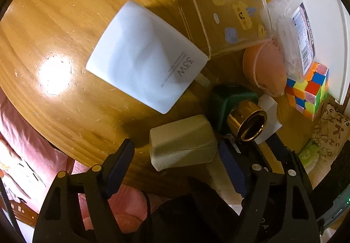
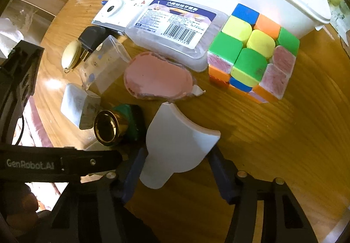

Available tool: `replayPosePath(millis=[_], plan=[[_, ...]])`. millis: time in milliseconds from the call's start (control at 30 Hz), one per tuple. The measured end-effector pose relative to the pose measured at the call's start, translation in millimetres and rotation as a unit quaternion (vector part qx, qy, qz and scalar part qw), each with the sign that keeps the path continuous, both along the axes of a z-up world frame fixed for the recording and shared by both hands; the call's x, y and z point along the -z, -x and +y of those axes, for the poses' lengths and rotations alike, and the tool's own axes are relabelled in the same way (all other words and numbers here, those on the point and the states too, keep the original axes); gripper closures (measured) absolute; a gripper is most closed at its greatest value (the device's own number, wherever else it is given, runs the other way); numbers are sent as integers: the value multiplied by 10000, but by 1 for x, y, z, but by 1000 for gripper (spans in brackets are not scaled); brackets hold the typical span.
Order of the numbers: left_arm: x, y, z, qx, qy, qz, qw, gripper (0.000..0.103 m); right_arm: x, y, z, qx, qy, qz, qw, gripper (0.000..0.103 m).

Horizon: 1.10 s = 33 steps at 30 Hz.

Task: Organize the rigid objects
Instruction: 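Grasp the beige block with the left tool while the right tool grasps the white scoop, then lift both held items and carry them over the white bin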

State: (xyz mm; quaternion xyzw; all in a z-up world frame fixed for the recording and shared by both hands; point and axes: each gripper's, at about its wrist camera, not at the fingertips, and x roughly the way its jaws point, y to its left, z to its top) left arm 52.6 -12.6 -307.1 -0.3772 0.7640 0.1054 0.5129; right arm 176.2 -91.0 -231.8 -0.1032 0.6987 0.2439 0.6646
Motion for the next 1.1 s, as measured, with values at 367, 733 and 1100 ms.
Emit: replayPosePath(millis=[367,733,1100], plan=[[-15,-18,-15,-65,-116,118,9998,35,-3,10,-25,198,-160,70,9997,49],[-12,-2,-2,-115,-98,148,9998,35,-1,27,-55,406,-145,84,9990,49],[-63,5,8,322,-430,-439,9976,35,-26,59,-80,649,-359,-211,9970,49]])
